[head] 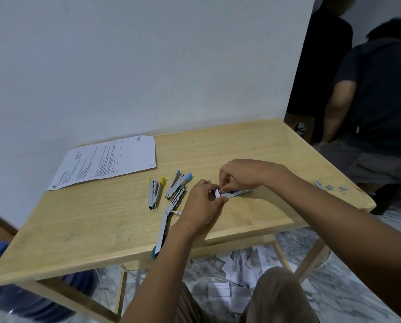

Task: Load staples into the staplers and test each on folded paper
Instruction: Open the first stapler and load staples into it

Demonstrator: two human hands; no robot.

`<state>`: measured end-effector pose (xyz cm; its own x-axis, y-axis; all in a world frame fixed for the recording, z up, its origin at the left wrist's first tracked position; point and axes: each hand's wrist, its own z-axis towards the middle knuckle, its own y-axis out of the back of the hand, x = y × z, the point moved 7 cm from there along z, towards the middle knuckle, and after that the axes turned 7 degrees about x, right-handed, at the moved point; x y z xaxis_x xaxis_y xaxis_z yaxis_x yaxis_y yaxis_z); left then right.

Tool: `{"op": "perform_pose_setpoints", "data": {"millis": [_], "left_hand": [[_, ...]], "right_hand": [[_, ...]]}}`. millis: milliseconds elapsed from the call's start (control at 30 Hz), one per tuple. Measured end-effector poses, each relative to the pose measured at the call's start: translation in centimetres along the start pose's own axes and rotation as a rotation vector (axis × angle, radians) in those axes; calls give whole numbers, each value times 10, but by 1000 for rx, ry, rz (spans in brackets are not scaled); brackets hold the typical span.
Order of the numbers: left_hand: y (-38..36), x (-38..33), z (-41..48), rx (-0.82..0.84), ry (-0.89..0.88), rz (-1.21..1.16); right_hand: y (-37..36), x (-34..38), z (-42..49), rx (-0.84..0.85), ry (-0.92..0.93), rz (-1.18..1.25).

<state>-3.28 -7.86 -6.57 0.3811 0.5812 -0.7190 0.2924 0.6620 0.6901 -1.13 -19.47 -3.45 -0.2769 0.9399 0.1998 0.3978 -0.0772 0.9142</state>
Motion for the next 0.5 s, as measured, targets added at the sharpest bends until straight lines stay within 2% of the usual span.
{"op": "perform_pose_setpoints", "data": {"millis": [133,267,500], "left_hand": [[0,-1,-1,3,15,-1],[0,0,0,17,41,-5],[5,-5,-7,41,48,-12]], "right_hand": [[-2,-4,-3,-48,24,99],[-2,-13,-13,-170,24,252],[-7,-22,-37,-522,58,801]]}}
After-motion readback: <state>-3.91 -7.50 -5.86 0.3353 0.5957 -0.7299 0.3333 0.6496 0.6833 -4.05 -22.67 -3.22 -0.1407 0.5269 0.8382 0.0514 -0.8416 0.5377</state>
